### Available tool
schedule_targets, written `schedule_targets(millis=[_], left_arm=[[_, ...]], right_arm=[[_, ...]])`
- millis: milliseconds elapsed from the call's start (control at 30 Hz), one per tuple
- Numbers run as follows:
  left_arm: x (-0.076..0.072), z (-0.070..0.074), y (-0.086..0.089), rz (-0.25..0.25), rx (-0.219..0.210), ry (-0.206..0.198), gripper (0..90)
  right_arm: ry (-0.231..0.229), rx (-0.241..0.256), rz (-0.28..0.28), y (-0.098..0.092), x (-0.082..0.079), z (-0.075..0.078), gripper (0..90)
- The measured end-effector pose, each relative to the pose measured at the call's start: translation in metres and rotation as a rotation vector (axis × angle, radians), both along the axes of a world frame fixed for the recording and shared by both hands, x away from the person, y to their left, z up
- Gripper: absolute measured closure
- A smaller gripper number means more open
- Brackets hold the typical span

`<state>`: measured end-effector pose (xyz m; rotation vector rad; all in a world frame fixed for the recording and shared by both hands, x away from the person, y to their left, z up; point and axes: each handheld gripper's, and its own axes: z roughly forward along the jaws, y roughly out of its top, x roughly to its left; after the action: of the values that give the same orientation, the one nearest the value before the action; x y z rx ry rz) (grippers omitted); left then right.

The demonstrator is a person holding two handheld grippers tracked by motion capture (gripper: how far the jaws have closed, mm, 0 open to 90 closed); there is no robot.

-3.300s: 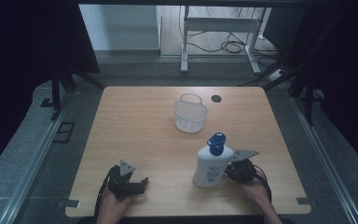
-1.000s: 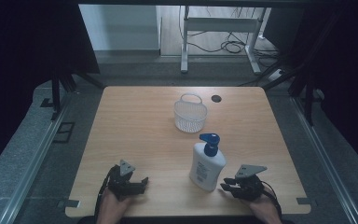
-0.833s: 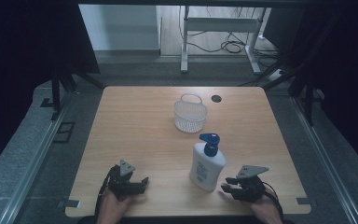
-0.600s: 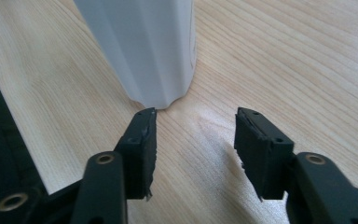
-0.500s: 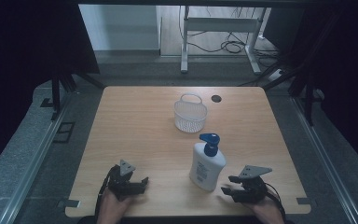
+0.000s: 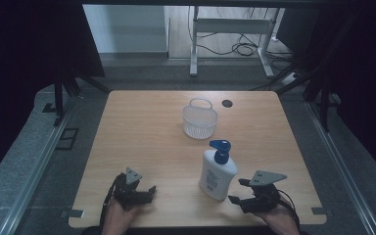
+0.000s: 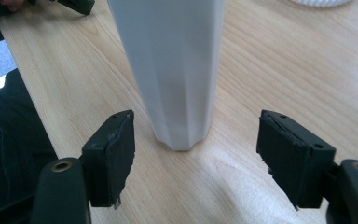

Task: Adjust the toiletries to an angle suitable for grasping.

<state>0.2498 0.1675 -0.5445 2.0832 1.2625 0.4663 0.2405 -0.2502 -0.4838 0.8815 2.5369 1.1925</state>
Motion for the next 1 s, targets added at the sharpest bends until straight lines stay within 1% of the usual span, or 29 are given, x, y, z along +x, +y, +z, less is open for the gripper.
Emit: schedule_targets(millis=[100, 133, 167, 267, 433, 533, 667, 700, 933, 1000], left_arm=[[0.000, 0.000, 0.000, 0.000, 0.001, 0.001, 10.6], [0.000, 0.000, 0.000, 0.000, 0.000, 0.001, 10.6], [0.000, 0.000, 0.000, 0.000, 0.000, 0.001, 10.6], [0.000, 0.000, 0.000, 0.000, 0.000, 0.001, 10.6], [0.000, 0.000, 0.000, -0.001, 0.001, 0.001, 10.6], [0.000, 0.000, 0.000, 0.000, 0.000, 0.000, 10.6], [0.000, 0.000, 0.000, 0.000, 0.000, 0.000, 10.6], [0.000, 0.000, 0.000, -0.001, 0.000, 0.001, 10.6], [0.000, 0.000, 0.000, 0.000, 0.000, 0.000, 10.6], [0.000, 0.000, 0.000, 0.000, 0.000, 0.001, 10.6]], right_arm=[[-0.016, -0.002, 0.009, 0.002, 0.002, 0.005, 25.0], [-0.018, 0.009, 0.014, 0.005, 0.003, 0.010, 24.2], [-0.018, 0.009, 0.014, 0.005, 0.003, 0.010, 24.2], [-0.026, 0.010, 0.026, 0.011, 0.004, 0.018, 22.2], [-0.027, 0.023, 0.022, 0.015, 0.006, 0.023, 20.6], [-0.026, 0.038, 0.016, 0.017, 0.008, 0.026, 19.4], [-0.032, 0.053, 0.021, 0.020, 0.010, 0.032, 19.0], [-0.036, 0.056, 0.026, 0.022, 0.010, 0.035, 19.0], [-0.049, 0.047, 0.044, 0.030, 0.014, 0.043, 18.2], [-0.056, 0.052, 0.044, 0.034, 0.016, 0.047, 18.8]])
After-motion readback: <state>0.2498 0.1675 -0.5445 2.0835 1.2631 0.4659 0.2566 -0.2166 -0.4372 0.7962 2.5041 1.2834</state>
